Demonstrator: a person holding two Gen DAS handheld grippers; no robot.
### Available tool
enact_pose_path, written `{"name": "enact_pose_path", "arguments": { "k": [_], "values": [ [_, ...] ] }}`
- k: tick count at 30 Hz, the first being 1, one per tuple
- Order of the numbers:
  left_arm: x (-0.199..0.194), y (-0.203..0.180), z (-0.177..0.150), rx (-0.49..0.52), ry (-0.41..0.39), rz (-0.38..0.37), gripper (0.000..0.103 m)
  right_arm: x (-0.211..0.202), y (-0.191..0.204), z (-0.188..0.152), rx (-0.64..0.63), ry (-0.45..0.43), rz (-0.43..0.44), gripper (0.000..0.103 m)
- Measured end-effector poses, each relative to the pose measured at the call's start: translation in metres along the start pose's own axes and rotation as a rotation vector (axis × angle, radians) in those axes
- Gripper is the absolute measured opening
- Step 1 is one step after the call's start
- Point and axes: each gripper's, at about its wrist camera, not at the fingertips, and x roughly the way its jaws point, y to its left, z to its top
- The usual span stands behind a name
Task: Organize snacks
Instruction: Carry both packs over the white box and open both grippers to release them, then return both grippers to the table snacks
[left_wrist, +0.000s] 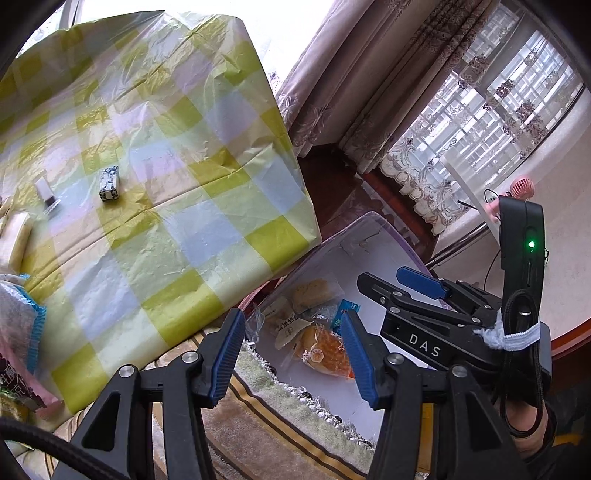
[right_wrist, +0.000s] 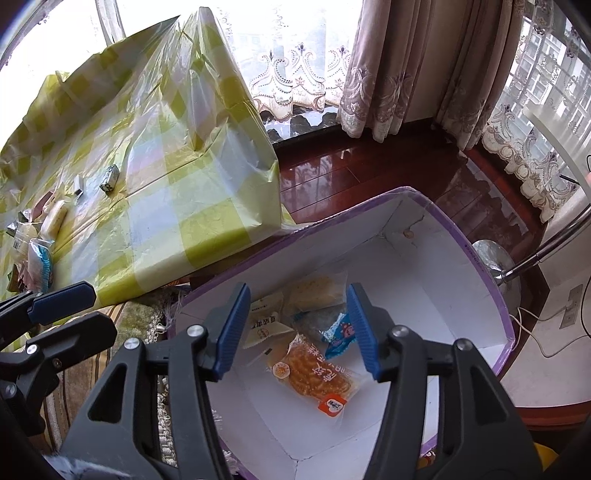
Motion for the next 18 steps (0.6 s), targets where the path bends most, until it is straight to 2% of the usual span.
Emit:
{"name": "enact_pose_path", "arguments": {
  "k": [9,18],
  "values": [
    [-0.034,0.035,-0.011,-0.089,-0.085,0.075,0.055,-0.006,0.021,0.001,-0.042,-0.013,0.041,0.062],
    [-0.098,0.105,-0.045,-0.272,-0.204,0.184,0.055,-0.013,0.060,0.004,-0.107,-0.025,0.137,0.062]
  ]
}}
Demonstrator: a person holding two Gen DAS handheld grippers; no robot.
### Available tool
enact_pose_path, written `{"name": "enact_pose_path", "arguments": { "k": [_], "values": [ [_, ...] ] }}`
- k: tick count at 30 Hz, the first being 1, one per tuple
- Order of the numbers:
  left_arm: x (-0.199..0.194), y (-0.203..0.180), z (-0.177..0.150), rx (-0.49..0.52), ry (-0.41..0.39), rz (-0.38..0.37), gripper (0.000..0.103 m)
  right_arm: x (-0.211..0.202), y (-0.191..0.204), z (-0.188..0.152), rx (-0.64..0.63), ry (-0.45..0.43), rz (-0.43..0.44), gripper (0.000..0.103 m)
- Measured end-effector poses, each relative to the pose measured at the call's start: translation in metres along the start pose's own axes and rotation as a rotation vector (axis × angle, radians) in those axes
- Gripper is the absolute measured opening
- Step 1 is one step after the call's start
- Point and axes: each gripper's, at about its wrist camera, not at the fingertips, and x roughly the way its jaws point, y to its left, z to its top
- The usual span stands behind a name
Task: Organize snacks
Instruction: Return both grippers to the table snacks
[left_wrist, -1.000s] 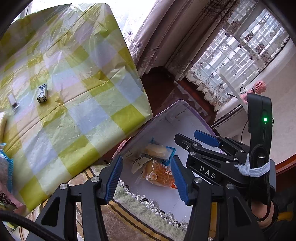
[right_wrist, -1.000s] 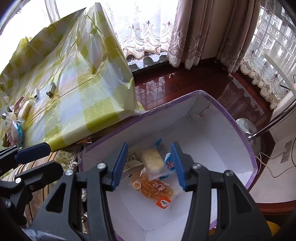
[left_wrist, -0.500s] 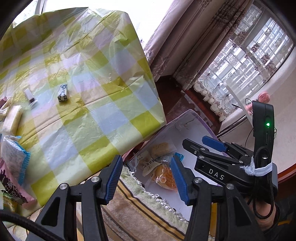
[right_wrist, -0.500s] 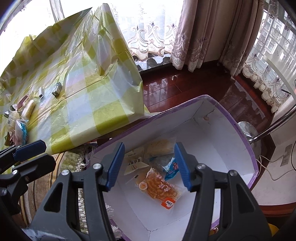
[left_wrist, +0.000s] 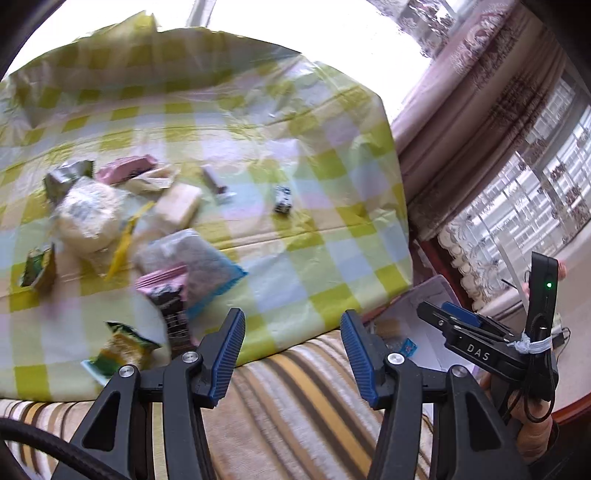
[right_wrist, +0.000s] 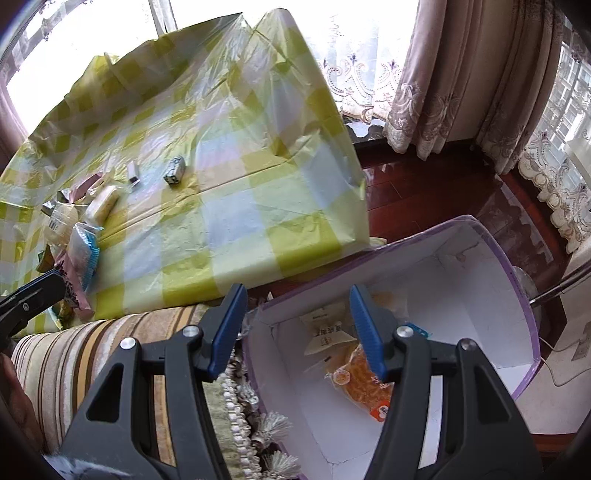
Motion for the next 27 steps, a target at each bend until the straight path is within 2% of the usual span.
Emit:
{"name": "enact_pose_path", "arguments": {
  "k": [10,17,22,27],
  "values": [
    [-0.050,0.098,-0.019,-0.208,-0.069,0.127,0.055,0.002,0.068,0.007,-0.112,0.011,0.117,0.062],
    [-0.059,0.146,-0.024,-0.300,-0.079,0.174,0.055,0.003,0.130,0.003,-0.223,0.049,0.230,0.063],
    [-0.058,0.165,-0.014,-0.274,-0.083,0.224,0.055,0.010,0.175,-0.005,-0.309,0.088,0.283,0.064],
    [-0.046,0.183,0.003,-0.242,-0.059,0.247,0.055,0.025,0.206,-0.008,-0.355,0.123,0.280,0.064]
  ]
}}
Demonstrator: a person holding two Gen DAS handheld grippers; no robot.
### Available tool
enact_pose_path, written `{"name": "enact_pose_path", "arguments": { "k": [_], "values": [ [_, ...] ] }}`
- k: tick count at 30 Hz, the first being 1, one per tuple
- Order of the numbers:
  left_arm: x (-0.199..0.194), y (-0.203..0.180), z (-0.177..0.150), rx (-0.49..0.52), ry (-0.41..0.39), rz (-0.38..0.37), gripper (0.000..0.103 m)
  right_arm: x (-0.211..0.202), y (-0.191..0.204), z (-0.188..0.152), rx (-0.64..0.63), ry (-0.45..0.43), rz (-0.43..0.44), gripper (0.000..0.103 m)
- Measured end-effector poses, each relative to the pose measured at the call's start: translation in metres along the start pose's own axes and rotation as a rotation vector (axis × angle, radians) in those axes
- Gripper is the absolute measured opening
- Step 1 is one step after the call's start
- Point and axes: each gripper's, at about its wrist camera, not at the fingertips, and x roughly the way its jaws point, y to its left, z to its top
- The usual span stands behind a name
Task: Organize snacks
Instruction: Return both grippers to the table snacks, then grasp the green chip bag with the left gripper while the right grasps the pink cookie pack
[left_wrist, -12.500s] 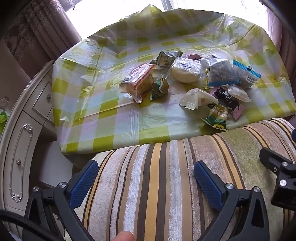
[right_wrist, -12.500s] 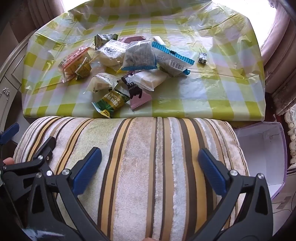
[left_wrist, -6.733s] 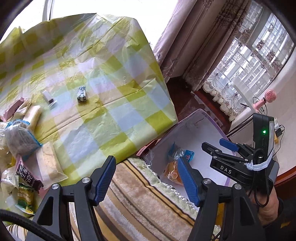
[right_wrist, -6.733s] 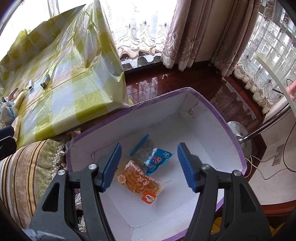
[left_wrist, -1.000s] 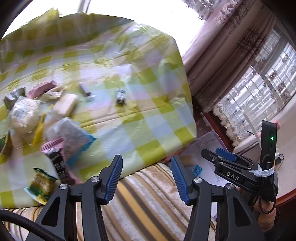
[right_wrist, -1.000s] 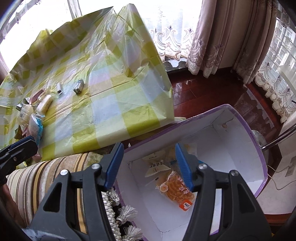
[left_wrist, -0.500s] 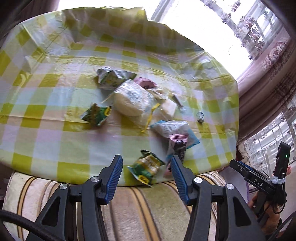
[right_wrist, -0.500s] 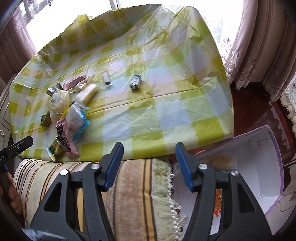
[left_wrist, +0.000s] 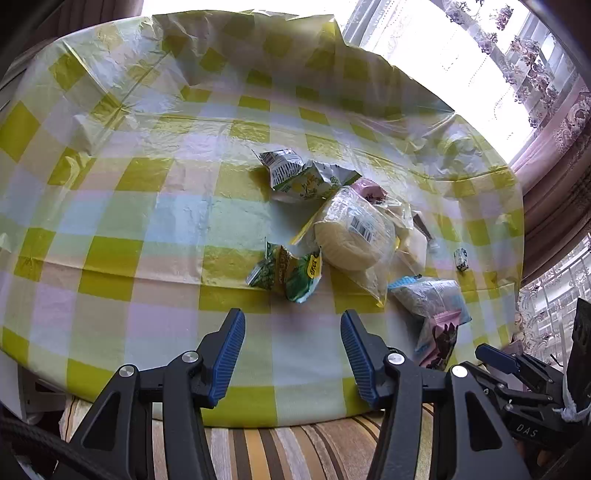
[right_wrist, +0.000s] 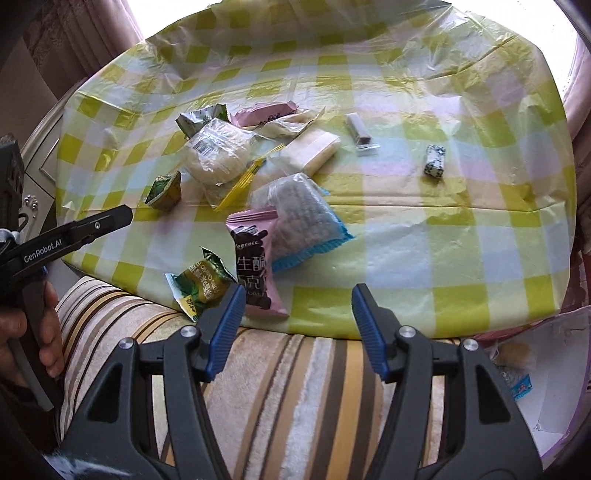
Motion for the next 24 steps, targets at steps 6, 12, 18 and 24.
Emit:
{"name": "enact_pose_path", "arguments": {
  "k": [6,12,18,24],
  "values": [
    [0.031,0.003,0.020,0.058,0.047,0.024,0.071,0.023,0.012,0.009,-0.021,0.047,-0.019,0.064],
    [0.053,-0.003,0.030,0.110,0.069,0.046,0.072,0.040,0.012,0.013,-0.011,0.086,-0.025,0.063],
    [0.064,-0.011,0.031,0.172,0.093,0.093,0.048,0.050,0.014,0.018,-0.014,0.101,-0.028,0.048],
    [0.061,-0.018,0.031,0.204,0.076,0.125,0.038,0.058,0.021,0.020,-0.040,0.112,-0.042,0.022]
  ]
}}
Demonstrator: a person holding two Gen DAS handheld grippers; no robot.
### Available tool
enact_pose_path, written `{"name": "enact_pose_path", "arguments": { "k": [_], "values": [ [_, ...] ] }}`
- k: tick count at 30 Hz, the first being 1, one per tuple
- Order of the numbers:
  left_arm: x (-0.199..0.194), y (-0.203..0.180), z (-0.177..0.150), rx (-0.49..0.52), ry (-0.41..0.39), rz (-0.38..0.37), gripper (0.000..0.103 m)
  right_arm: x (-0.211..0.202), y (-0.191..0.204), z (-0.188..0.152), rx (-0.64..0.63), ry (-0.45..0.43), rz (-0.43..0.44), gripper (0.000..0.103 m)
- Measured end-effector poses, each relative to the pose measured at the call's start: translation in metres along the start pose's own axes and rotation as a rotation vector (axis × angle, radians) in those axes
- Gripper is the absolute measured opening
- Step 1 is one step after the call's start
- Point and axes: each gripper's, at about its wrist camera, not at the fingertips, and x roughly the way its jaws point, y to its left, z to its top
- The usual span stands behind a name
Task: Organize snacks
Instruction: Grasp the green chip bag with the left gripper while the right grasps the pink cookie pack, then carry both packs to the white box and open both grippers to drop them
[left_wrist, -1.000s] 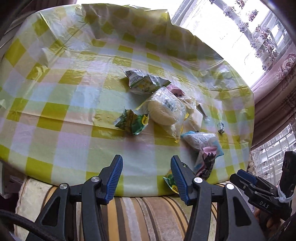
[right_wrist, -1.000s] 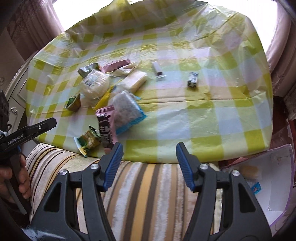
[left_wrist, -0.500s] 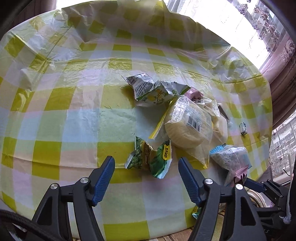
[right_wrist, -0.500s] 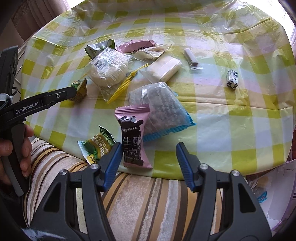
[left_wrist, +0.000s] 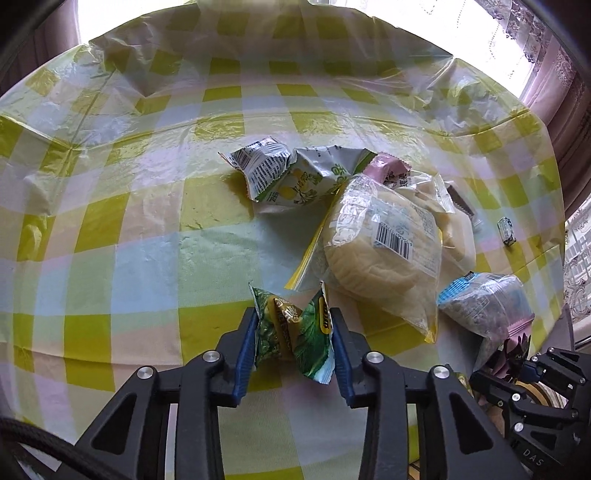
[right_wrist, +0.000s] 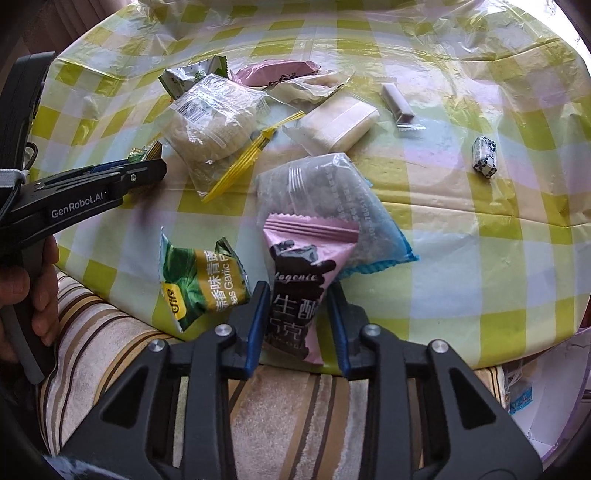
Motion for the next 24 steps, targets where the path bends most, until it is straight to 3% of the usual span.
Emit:
{"name": "enact_pose_path", "arguments": {
  "k": [13,24],
  "values": [
    [-0.027,-0.016,-0.002,0.035,-0.061,0.141,0.036,-0.017,0.003,0.002,-0.006,-0.056,-0.011,0.020],
    [-0.051,-0.077,-0.001,0.114,-0.115,0.107,0.036,-0.052,-0.019,-0.011,0.046,-0.136,-0.022,0.019]
  ]
}}
